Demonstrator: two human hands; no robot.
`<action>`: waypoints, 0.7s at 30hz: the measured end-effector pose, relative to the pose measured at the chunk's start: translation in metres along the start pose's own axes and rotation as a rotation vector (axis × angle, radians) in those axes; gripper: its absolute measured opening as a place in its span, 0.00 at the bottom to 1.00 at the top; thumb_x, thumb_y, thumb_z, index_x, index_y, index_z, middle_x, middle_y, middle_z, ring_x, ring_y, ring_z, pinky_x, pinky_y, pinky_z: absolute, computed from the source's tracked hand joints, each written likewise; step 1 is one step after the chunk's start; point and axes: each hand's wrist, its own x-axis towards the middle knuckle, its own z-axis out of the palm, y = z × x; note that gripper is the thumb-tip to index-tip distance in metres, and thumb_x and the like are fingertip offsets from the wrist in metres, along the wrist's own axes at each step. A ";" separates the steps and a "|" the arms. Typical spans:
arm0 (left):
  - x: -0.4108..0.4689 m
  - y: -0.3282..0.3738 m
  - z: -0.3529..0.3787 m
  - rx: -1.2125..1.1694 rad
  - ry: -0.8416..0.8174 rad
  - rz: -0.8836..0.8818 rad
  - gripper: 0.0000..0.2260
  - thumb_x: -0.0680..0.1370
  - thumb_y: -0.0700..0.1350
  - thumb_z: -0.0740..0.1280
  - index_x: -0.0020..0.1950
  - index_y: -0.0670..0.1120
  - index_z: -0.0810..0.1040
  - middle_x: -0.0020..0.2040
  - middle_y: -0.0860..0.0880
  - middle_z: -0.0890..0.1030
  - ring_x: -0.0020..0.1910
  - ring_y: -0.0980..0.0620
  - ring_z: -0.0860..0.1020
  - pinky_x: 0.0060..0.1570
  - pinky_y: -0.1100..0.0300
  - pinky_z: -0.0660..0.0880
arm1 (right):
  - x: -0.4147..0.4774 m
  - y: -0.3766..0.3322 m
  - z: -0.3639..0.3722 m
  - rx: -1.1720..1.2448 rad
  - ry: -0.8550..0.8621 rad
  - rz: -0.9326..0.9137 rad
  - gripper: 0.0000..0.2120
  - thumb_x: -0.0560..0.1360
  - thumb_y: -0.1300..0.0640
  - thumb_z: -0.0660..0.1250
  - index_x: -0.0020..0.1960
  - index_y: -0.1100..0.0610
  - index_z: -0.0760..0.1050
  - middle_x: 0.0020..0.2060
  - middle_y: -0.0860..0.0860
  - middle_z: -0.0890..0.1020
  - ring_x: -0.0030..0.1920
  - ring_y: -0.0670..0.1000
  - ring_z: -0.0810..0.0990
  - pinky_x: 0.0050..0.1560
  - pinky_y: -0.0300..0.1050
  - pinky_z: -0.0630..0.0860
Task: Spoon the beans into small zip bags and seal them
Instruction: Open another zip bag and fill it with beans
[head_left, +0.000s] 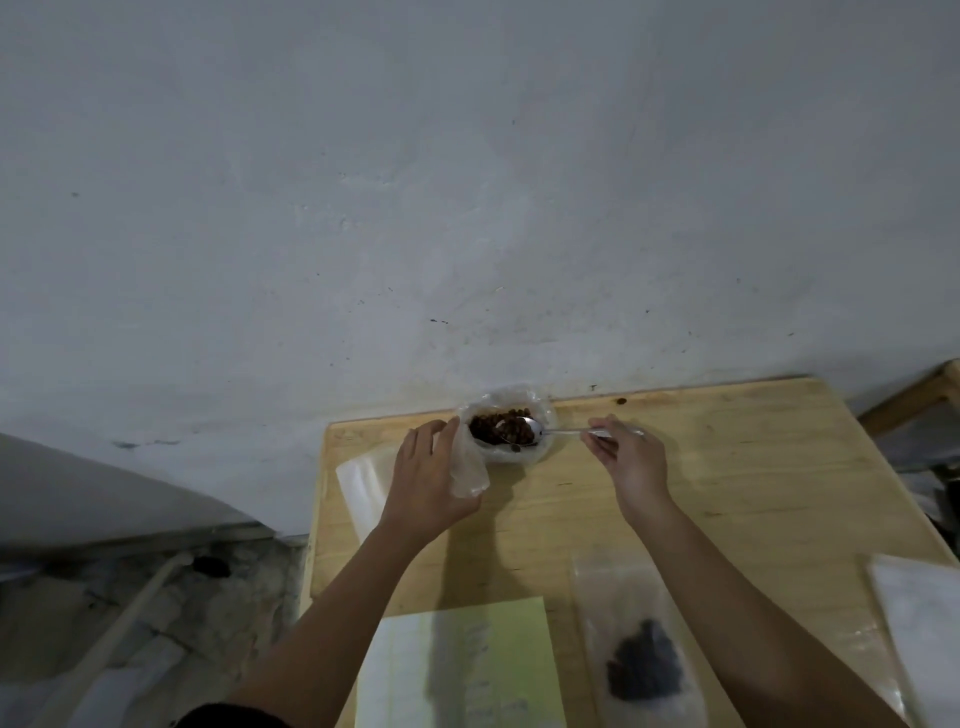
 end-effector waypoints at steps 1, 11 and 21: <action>0.001 0.004 0.002 -0.005 -0.004 0.001 0.40 0.59 0.51 0.77 0.68 0.41 0.69 0.59 0.41 0.74 0.58 0.40 0.72 0.60 0.46 0.70 | -0.003 -0.004 -0.003 0.003 -0.018 -0.010 0.12 0.78 0.65 0.61 0.37 0.64 0.75 0.37 0.57 0.79 0.37 0.53 0.79 0.36 0.35 0.81; 0.004 0.043 0.024 -0.073 -0.076 0.006 0.39 0.64 0.55 0.74 0.70 0.42 0.67 0.66 0.43 0.70 0.67 0.43 0.66 0.67 0.49 0.65 | -0.018 -0.016 -0.039 -0.231 -0.143 -0.271 0.11 0.78 0.65 0.61 0.40 0.63 0.79 0.33 0.58 0.80 0.30 0.47 0.81 0.35 0.35 0.78; -0.011 0.023 0.008 -0.068 -0.008 -0.023 0.39 0.62 0.57 0.69 0.70 0.44 0.67 0.62 0.45 0.72 0.60 0.45 0.69 0.62 0.50 0.69 | -0.014 0.004 -0.016 -0.600 -0.208 -0.491 0.09 0.78 0.60 0.63 0.53 0.62 0.79 0.44 0.56 0.81 0.43 0.48 0.81 0.50 0.46 0.80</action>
